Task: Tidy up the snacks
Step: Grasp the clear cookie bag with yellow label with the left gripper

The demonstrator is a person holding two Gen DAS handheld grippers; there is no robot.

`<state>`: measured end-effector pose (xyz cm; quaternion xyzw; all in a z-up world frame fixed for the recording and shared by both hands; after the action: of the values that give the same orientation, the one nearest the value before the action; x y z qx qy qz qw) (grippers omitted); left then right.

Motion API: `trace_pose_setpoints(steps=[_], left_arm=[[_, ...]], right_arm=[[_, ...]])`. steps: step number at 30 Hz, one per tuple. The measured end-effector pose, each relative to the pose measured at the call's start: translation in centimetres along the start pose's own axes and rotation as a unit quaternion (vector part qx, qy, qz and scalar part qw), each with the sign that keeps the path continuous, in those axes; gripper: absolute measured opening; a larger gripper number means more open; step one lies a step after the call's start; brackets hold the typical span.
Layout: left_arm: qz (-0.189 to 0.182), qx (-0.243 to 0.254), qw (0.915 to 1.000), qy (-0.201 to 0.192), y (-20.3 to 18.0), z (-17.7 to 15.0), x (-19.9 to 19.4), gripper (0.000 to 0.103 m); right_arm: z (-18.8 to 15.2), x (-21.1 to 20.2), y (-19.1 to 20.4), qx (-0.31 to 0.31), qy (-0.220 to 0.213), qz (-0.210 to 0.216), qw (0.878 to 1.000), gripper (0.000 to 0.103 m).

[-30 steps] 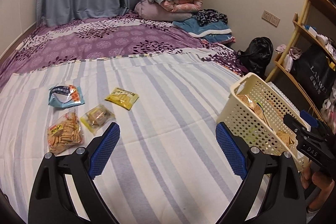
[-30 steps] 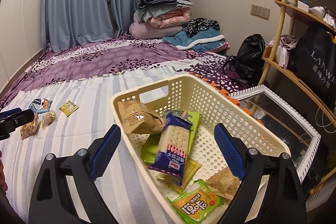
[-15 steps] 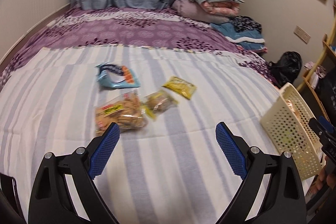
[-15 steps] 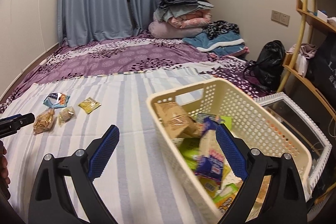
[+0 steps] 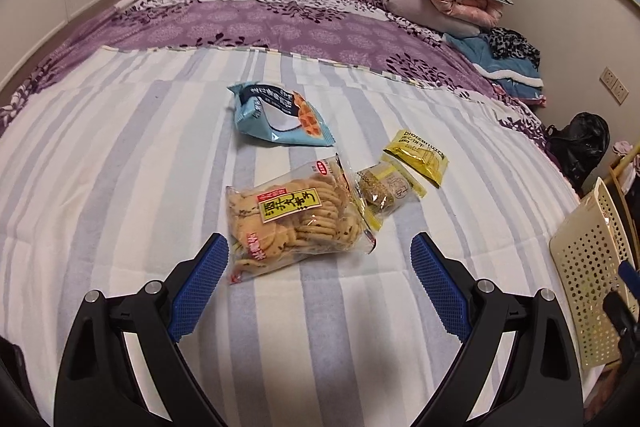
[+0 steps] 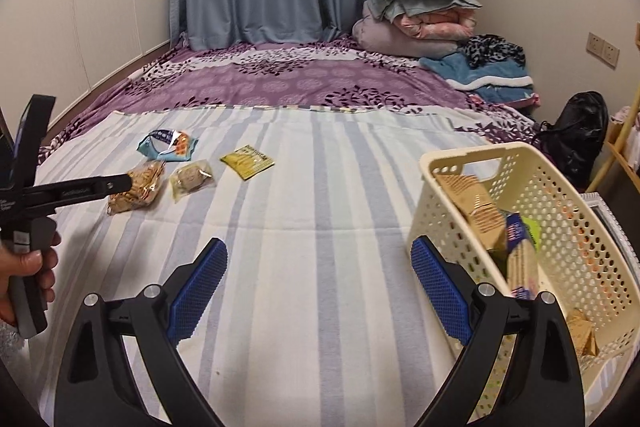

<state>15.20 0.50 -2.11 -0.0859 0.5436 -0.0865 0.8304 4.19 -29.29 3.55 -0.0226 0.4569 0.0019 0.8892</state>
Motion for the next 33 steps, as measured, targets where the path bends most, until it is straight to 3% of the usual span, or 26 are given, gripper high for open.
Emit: trace_pose_setpoints(steps=[4, 13, 17, 23, 33], left_arm=[[-0.011, -0.005, 0.9999, 0.010, -0.3, 0.7, 1.5, 0.098], [0.003, -0.029, 0.9994, 0.019, 1.2, 1.9, 4.1, 0.099], [-0.025, -0.048, 0.9984, 0.017, 2.1, 2.0, 5.1, 0.099], [-0.035, -0.039, 0.9986, -0.007, 2.3, 2.1, 5.0, 0.098], [-0.092, -0.067, 0.9931, -0.030, 3.6, 2.5, 3.4, 0.091]], right_arm=[[-0.1, 1.1, 0.8, -0.003, 0.012, 0.006, 1.000, 0.093], [0.2, 3.5, 2.4, -0.017, 0.034, 0.015, 0.999, 0.093], [0.5, 4.8, 3.5, -0.026, 0.043, 0.021, 0.999, 0.093], [1.1, 6.9, 5.5, -0.040, 0.057, 0.039, 0.997, 0.093], [4.4, 11.3, 10.8, -0.077, 0.062, 0.080, 0.992, 0.092]])
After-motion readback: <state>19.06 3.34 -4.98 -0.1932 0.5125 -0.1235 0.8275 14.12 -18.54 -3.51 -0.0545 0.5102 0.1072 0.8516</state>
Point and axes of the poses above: each gripper's, at about its wrist camera, not at the fingertips, and x roughly the way its jaws point, y to its left, z to its top, the point moved 9 cm from there along x, roughly the way its jaws point, and after that the axes turned 13 degrees about y, right-handed, at the moved point
